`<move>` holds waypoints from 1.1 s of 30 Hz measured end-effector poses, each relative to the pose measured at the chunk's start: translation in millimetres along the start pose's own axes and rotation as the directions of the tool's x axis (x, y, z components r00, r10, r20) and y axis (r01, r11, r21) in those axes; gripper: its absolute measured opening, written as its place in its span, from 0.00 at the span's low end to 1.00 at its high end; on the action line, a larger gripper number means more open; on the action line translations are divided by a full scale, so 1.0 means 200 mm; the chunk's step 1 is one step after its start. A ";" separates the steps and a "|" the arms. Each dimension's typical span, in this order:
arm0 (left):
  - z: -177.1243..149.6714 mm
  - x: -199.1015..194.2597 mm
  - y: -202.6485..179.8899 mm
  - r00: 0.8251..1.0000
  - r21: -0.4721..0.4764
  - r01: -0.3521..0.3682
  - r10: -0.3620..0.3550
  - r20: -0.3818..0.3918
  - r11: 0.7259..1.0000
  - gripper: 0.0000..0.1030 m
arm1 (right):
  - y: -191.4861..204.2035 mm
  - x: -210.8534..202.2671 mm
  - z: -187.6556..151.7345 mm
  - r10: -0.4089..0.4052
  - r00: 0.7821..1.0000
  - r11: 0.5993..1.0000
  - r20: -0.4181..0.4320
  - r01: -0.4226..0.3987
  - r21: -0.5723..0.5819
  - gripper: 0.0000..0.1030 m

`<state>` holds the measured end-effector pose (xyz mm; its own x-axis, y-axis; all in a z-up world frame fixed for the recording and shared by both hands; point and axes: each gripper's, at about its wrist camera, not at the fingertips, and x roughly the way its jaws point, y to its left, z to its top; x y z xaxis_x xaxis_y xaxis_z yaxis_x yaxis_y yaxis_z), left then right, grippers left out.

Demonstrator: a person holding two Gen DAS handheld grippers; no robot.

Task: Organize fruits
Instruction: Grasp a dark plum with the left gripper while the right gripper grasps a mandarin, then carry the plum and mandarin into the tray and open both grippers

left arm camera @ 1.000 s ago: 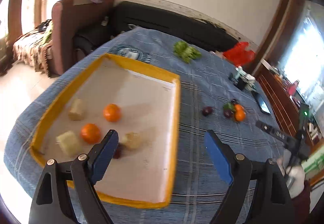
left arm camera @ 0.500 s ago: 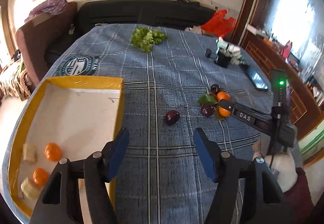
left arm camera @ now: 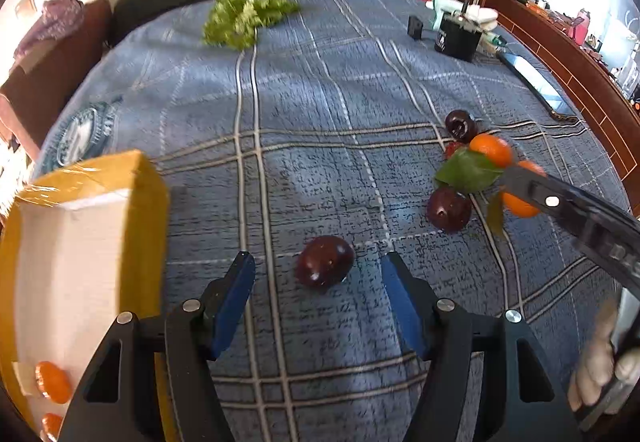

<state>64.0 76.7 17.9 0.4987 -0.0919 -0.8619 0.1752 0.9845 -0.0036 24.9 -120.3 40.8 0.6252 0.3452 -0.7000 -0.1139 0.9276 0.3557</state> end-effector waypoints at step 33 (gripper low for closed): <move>-0.79 -0.82 0.84 0.977 -0.563 0.081 0.046 0.208 0.822 0.25 | 0.55 -0.28 -0.12 0.200 0.978 0.965 0.063 -0.185 -0.185 0.36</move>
<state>-122.2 280.3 77.6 0.6718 -0.0759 -0.7368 -0.2932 0.8862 -0.3586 -41.3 -33.4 104.4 0.6372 0.5140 -0.5742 -0.3689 0.8576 0.3584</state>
